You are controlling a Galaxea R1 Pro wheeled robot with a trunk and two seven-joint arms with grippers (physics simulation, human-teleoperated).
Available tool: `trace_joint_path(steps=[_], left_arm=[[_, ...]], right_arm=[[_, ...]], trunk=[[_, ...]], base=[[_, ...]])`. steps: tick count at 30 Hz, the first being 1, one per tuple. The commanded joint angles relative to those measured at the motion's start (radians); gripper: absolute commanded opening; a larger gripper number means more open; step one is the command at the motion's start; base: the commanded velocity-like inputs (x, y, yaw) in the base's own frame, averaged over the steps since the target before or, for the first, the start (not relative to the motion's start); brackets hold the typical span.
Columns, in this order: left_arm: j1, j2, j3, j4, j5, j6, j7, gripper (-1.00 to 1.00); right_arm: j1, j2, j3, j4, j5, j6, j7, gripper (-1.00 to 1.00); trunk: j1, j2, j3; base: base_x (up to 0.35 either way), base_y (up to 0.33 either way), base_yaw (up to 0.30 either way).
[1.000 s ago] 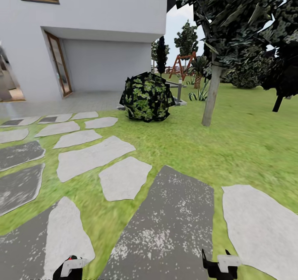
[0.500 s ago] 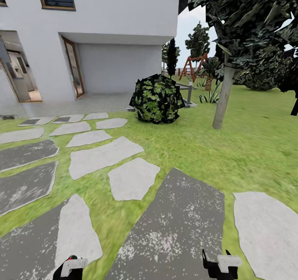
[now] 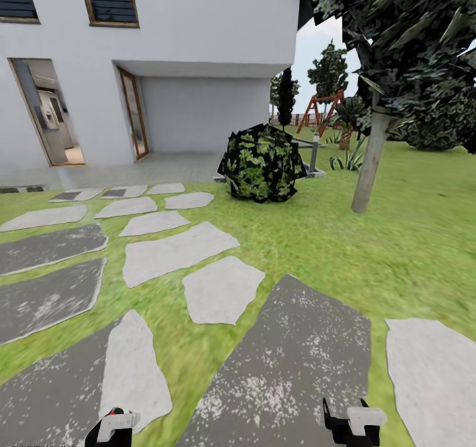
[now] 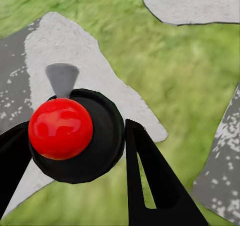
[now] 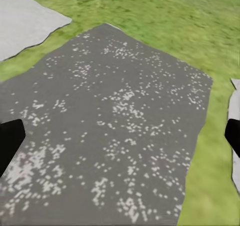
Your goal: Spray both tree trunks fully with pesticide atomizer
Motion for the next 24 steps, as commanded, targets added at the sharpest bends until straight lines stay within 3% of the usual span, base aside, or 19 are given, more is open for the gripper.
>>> trace_joint_path(steps=[1,10,24], left_arm=[[0.0,0.0,0.0,0.0,0.0,0.001,0.0,-1.0],[0.0,0.0,0.0,-0.001,0.001,0.002,0.002,-1.0],[0.0,-0.001,0.002,-0.001,0.002,0.006,0.003,-1.0]], right_arm=[[0.0,0.0,0.0,0.0,0.0,0.0,0.0,1.0],[0.0,0.0,0.001,0.017,-0.001,0.0,0.0,1.0],[0.0,0.001,0.003,0.02,-0.002,0.0,0.001,1.0]], trunk=[[0.0,0.0,0.001],[0.0,0.0,0.014],[0.0,0.0,0.026]], base=[[0.0,0.0,0.125],[0.0,0.024,0.124],[0.0,0.289,0.198]])
